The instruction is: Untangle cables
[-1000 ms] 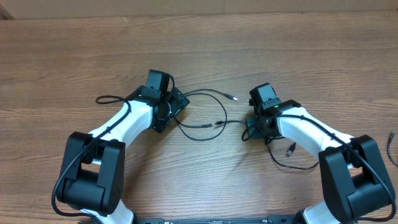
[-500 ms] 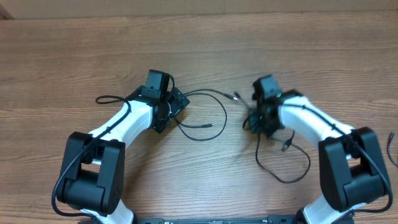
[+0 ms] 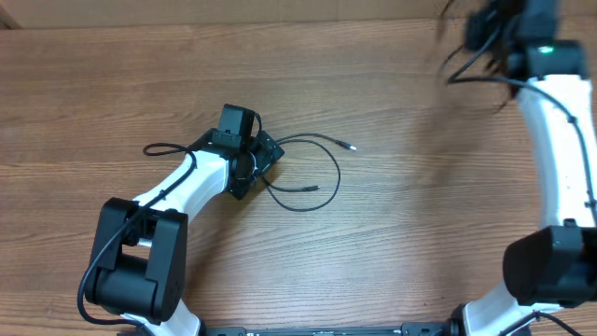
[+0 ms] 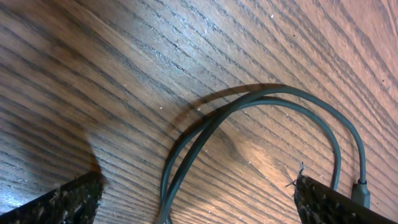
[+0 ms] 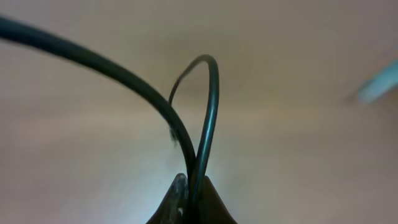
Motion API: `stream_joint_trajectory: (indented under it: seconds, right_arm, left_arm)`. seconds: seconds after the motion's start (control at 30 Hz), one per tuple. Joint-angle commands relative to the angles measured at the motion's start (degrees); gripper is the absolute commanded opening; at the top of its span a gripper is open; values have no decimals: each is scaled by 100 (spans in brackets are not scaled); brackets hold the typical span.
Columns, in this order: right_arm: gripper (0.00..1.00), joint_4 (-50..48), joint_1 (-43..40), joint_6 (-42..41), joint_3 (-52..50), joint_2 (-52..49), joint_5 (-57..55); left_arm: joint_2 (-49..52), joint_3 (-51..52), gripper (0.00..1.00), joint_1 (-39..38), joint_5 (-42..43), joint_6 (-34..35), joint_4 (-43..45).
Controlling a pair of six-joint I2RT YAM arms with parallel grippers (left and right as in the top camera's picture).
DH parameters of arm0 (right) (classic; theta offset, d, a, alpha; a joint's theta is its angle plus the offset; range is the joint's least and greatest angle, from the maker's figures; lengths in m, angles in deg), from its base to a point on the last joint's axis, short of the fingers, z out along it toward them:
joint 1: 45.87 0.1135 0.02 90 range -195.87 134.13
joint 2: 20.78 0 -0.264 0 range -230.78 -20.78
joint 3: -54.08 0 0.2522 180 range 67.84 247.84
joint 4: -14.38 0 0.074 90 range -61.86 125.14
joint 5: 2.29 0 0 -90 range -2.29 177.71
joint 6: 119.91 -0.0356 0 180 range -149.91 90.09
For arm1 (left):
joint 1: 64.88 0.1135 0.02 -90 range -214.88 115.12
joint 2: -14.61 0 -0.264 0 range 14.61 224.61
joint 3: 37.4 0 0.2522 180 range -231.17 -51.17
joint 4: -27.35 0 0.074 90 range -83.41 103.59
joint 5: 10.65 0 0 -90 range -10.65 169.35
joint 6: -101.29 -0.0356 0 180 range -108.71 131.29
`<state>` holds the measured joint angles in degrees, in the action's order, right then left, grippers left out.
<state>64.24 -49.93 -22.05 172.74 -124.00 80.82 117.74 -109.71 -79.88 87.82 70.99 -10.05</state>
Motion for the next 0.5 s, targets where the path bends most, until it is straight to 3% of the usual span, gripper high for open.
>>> stream_joint_trajectory:
  seconds: [0.0, 0.2, 0.47]
  right_arm:
    - [4, -686, -487, 1248, 162, 85, -492]
    - [4, -2179, -1370, 1362, 162, -509, -35]
    - [4, -2310, -1746, 815, 162, -2000, 621]
  left_arm:
    - [337, 293, 100, 31, -295, -144, -72]
    - [337, 293, 100, 31, -295, -144, -74]
    - [337, 293, 100, 31, -295, -144, -74]
